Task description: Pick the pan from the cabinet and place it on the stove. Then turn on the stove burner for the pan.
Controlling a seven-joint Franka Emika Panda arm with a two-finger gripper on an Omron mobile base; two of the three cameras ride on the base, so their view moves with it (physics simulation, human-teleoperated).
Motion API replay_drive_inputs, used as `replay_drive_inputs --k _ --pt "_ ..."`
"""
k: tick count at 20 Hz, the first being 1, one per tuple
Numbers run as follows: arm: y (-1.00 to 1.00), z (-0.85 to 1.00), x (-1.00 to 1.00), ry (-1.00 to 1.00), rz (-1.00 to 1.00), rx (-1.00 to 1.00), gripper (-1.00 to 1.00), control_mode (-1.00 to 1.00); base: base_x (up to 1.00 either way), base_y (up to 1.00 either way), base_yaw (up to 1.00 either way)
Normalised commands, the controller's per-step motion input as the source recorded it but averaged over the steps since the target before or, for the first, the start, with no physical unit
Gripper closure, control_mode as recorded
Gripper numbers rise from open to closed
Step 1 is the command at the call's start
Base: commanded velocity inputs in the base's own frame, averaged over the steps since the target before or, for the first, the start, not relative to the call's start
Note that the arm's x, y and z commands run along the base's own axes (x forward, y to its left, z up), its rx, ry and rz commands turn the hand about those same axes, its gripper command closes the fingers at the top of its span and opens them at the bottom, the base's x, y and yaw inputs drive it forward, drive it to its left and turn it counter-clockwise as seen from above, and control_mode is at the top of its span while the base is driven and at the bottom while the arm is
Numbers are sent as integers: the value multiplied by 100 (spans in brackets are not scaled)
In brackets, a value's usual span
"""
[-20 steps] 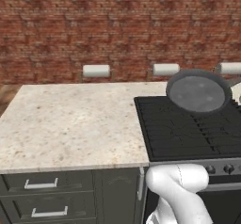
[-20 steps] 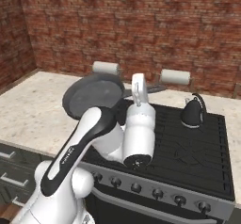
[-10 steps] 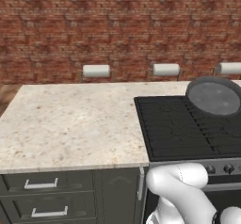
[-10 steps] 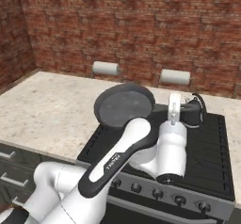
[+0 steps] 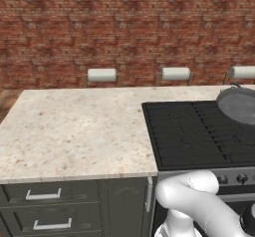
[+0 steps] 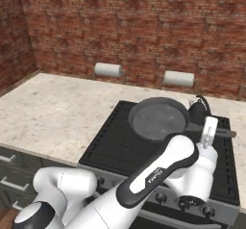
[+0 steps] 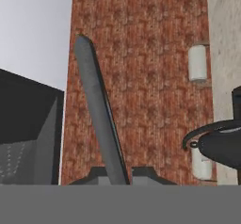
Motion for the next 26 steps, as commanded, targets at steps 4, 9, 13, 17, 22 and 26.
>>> replay_drive_inputs --k 4,9,13,17,22,26 --pt "-55 -56 0 0 -27 5 100 -100 0 0 0" --pt "-31 -55 0 0 -25 5 100 -100 0 0 0" --pt "-33 -60 0 0 -22 5 100 -100 0 0 0" --pt "-39 -56 0 0 -17 5 100 -100 0 0 0" --pt "-28 -58 0 0 -14 1 100 -100 0 0 0" --pt "-6 -58 2 0 -10 0 100 -100 0 0 0"
